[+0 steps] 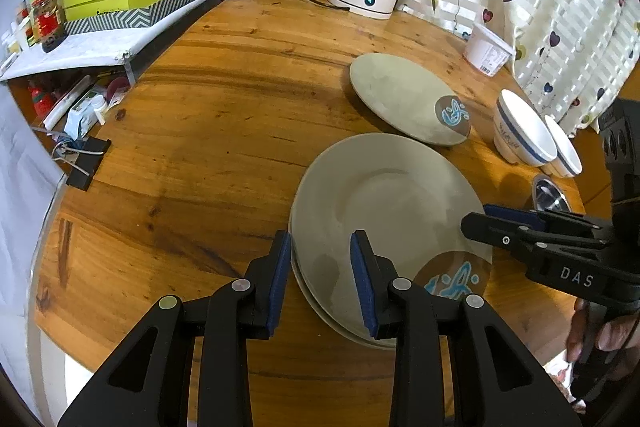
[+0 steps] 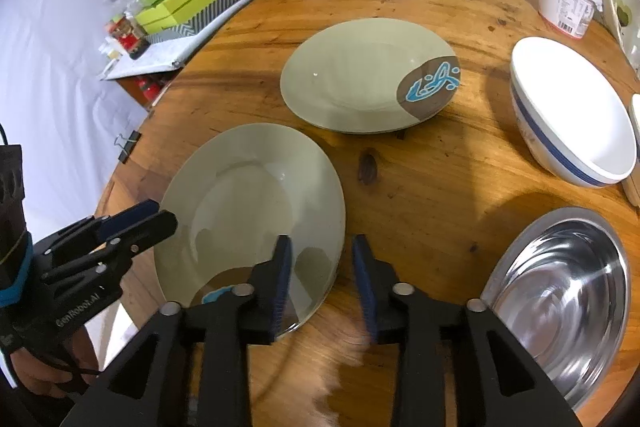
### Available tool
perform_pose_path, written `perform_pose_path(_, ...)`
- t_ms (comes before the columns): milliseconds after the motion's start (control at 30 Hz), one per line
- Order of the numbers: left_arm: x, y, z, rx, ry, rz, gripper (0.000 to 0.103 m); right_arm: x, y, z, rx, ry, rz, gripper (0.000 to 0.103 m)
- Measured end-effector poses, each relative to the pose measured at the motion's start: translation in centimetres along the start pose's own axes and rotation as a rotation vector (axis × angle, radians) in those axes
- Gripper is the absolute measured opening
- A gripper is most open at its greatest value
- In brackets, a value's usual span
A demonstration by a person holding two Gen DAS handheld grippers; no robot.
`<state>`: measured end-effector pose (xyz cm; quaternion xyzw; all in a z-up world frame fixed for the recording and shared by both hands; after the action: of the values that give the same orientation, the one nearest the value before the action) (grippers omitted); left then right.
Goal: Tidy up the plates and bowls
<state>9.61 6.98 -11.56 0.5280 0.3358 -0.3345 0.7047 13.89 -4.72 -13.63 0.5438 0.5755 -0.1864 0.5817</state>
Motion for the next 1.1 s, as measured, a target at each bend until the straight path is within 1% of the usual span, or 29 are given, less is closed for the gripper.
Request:
perform_pose_path(133,-0.1,0.2,-0.7,-0.030,-0.013,0.011,0.032,-0.4,0.0,0.0,0.007,0.011,0.021,0.036)
perform_pose_path(300,0.0,0.2,-1.0,-0.052,-0.024,0.008,0.032,-0.6,0.1,-0.2,-0.003,0.016,0.041,0.036)
perform_pose_path(367,0.1,0.1,-0.7,-0.050,-0.035,0.004,0.032,-0.6,0.1,-0.3,-0.007,0.013,0.043,0.032)
perform_pose_path(400,0.2,0.1,-0.5,-0.047,-0.041,0.002,0.032,-0.5,0.0,-0.4,-0.012,0.013,0.042,0.027)
perform_pose_path(533,0.3,-0.1,0.0,-0.036,-0.055,-0.005,0.032,-0.5,0.0,-0.3,-0.013,-0.002,0.043,0.022)
perform_pose_path(833,0.2,-0.1,-0.1,-0.034,-0.052,-0.004,0.032,-0.5,-0.2,-0.5,-0.010,0.005,0.040,0.022)
perform_pose_path(1000,-0.5,0.3,-0.4,-0.038,-0.050,0.020,0.032,-1.5,0.1,-0.3,0.001,0.011,0.065,0.023)
perform_pose_path(1067,-0.8,0.5,-0.4,-0.039,-0.049,0.031,0.032,-2.0,0.3,-0.2,0.007,0.008,0.080,0.026)
perform_pose_path(1100,-0.8,0.6,-0.5,-0.038,-0.048,0.033,0.032,-2.3,0.3,-0.1,0.011,0.009,0.087,0.029)
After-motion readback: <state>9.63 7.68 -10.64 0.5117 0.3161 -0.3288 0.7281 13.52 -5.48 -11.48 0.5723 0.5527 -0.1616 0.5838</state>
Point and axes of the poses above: each gripper's, at about its wrist camera, not at the fingertips, and x roughly the way its jaws point, z to its right, y to its top, the point moved 10 cm from there along x, roughly the way its jaws point, and after that the axes turned 1 degree about -z, right-handed, at the moved point
